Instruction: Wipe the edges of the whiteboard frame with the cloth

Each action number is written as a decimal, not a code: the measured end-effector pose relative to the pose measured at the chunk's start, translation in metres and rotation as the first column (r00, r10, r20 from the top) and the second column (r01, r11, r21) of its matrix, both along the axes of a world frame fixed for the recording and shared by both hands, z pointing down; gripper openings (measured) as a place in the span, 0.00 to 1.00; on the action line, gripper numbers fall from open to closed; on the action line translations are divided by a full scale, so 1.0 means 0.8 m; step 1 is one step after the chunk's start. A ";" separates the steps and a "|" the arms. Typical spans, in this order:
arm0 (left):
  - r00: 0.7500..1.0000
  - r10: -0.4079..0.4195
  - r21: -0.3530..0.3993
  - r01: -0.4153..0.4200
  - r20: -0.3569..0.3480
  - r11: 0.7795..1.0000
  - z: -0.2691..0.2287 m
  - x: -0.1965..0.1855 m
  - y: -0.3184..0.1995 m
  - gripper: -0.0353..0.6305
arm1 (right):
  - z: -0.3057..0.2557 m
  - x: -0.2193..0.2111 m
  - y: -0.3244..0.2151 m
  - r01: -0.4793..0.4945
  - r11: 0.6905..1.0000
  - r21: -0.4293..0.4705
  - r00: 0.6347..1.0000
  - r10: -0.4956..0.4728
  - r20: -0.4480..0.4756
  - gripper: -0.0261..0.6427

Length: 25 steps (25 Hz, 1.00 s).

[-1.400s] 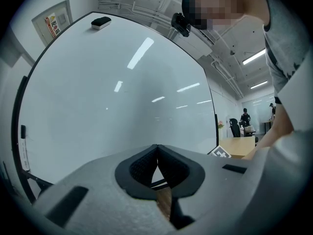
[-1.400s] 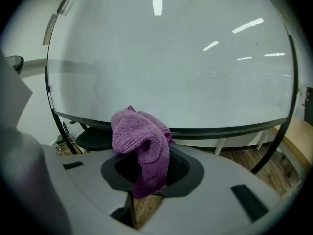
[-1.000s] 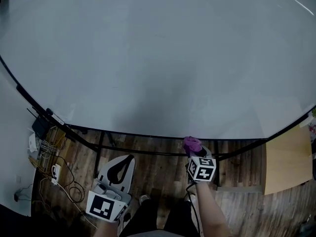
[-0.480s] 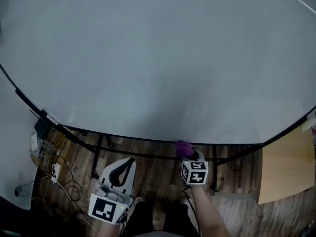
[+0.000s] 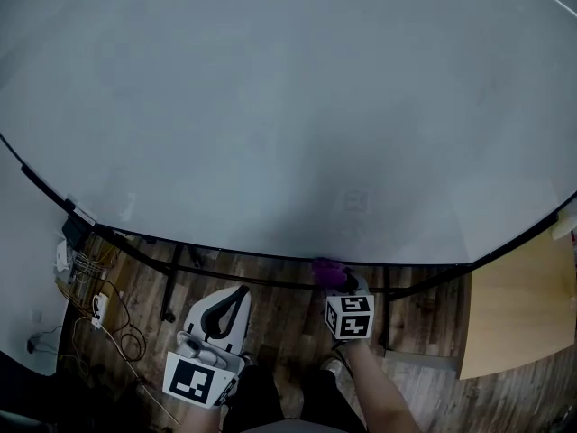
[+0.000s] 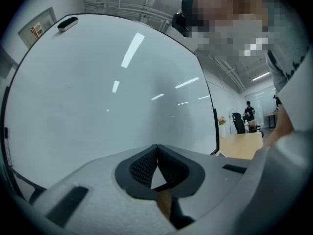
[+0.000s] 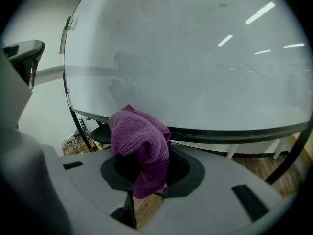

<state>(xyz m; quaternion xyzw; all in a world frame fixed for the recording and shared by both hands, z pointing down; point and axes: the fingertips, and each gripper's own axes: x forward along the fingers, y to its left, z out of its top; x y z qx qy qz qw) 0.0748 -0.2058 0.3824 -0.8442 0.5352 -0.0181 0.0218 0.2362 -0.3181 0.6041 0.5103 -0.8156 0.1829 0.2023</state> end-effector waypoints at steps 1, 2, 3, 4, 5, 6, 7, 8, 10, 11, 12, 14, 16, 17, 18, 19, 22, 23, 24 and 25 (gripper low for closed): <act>1.000 0.003 -0.014 -0.003 -0.007 1.000 0.001 0.006 0.000 0.08 | -0.001 0.005 0.000 0.002 1.000 0.001 1.000 -0.002 -0.004 0.19; 1.000 0.007 -0.032 -0.007 -0.014 0.999 0.003 0.014 -0.001 0.08 | -0.001 0.012 0.001 0.003 1.000 0.001 1.000 -0.003 -0.009 0.19; 1.000 0.011 -0.044 -0.012 -0.018 0.999 0.004 0.021 -0.001 0.08 | -0.001 0.018 0.001 0.001 1.000 0.002 1.000 -0.001 -0.013 0.19; 1.000 0.014 -0.043 -0.015 -0.018 0.999 0.005 0.028 -0.003 0.08 | -0.001 0.026 0.001 -0.001 1.000 0.001 1.000 0.001 -0.016 0.19; 1.000 0.015 -0.032 -0.016 -0.015 0.999 0.004 0.033 -0.005 0.08 | -0.001 0.032 0.000 -0.003 1.000 0.001 1.000 0.003 -0.019 0.19; 1.000 0.015 -0.015 -0.015 -0.012 1.000 0.003 0.038 -0.007 0.08 | -0.001 0.039 -0.001 -0.004 1.000 0.001 1.000 0.004 -0.020 0.19; 1.000 0.015 -0.002 -0.015 -0.010 1.000 0.003 0.043 -0.009 0.08 | -0.001 0.045 -0.001 -0.005 1.000 0.001 1.000 0.005 -0.021 0.19; 1.000 0.016 0.004 -0.016 -0.011 1.000 0.003 0.049 -0.011 0.08 | -0.001 0.052 -0.002 -0.006 1.000 0.000 1.000 0.006 -0.022 0.19; 1.000 0.021 0.005 -0.021 -0.015 1.000 0.004 0.064 -0.014 0.08 | 0.000 0.066 -0.003 -0.007 1.000 0.000 1.000 0.007 -0.024 0.19; 1.000 0.023 0.005 -0.023 -0.017 1.000 0.005 0.071 -0.015 0.08 | 0.001 0.073 -0.003 -0.007 1.000 0.000 1.000 0.007 -0.026 0.19; 0.999 0.027 0.009 -0.026 -0.019 1.000 0.004 0.079 -0.016 0.08 | 0.001 0.079 -0.003 -0.007 1.000 0.000 1.000 0.007 -0.028 0.19; 0.999 0.034 0.029 -0.033 -0.022 0.999 0.001 0.092 -0.018 0.08 | 0.001 0.092 -0.002 -0.008 1.000 0.000 1.000 0.008 -0.030 0.19; 0.999 0.038 0.025 -0.037 -0.017 0.999 0.002 0.104 -0.020 0.08 | 0.001 0.104 -0.002 -0.013 1.000 0.000 1.000 0.013 -0.028 0.19; 0.999 0.038 0.014 -0.038 -0.015 0.999 0.004 0.109 -0.020 0.08 | 0.001 0.111 -0.002 -0.016 1.000 0.001 0.999 0.016 -0.028 0.19; 0.999 0.038 0.008 -0.038 -0.013 0.999 0.005 0.115 -0.021 0.08 | 0.001 0.118 -0.003 -0.019 1.000 0.001 0.999 0.019 -0.027 0.19; 0.999 0.039 0.008 -0.039 -0.012 0.999 0.005 0.121 -0.022 0.08 | 0.002 0.125 -0.004 -0.023 1.000 0.001 0.999 0.023 -0.027 0.19; 0.999 0.043 0.013 -0.043 -0.010 0.999 0.002 0.138 -0.026 0.08 | 0.003 0.148 -0.006 -0.040 0.999 -0.001 0.999 0.040 -0.024 0.19; 0.999 0.044 0.015 -0.044 -0.011 0.999 0.001 0.143 -0.027 0.08 | 0.003 0.154 -0.007 -0.045 0.999 -0.003 0.999 0.045 -0.022 0.19; 0.999 0.045 0.017 -0.045 -0.011 0.999 0.000 0.148 -0.028 0.08 | 0.003 0.160 -0.007 -0.050 0.999 -0.004 0.999 0.050 -0.022 0.19; 0.999 0.046 0.019 -0.046 -0.011 0.999 -0.001 0.152 -0.029 0.08 | 0.003 0.166 -0.008 -0.053 0.999 -0.004 0.998 0.053 -0.022 0.19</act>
